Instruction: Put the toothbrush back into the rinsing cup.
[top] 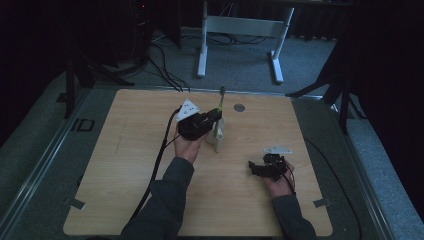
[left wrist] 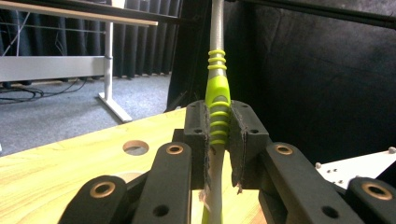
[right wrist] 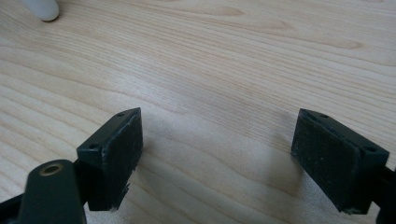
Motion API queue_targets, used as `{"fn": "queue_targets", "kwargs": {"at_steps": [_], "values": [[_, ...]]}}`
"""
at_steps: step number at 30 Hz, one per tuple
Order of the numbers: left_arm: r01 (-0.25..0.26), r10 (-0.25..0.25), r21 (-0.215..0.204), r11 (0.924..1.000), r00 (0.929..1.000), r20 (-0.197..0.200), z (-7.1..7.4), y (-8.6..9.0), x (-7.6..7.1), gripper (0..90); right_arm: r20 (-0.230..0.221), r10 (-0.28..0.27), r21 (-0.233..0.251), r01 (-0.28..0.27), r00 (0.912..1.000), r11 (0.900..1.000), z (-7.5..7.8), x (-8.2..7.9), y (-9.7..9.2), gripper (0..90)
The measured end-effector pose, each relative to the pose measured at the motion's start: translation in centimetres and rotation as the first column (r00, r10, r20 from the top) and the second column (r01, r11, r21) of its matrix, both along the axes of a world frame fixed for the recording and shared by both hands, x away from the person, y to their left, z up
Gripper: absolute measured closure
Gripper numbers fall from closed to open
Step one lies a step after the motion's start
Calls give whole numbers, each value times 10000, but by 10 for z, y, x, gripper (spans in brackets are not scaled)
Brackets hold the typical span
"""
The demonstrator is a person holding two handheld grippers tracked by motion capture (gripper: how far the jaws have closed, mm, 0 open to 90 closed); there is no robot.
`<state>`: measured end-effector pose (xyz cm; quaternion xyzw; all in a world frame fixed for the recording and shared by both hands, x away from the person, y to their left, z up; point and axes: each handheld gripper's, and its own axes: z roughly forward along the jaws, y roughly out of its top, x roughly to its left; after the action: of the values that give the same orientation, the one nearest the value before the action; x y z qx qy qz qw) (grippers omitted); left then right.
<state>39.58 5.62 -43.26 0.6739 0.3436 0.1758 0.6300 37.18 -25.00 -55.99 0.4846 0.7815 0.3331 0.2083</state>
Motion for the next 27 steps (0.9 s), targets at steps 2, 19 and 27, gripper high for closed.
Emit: {"fn": "queue_targets", "kwargs": {"at_steps": [2,19,27], "values": [[41,-41,57,10000,10000,-21,-2,-2,1,787,5,66,4,-66,10000,10000,0,0,-1,163],[63,-63,66,10000,9999,113,-9,-12,4,787,4,210,15,-210,9998,9998,0,0,-2,163],[-131,129,52,9999,9993,347,-12,-16,5,787,6,208,7,-208,9998,9998,0,0,-2,163]]}}
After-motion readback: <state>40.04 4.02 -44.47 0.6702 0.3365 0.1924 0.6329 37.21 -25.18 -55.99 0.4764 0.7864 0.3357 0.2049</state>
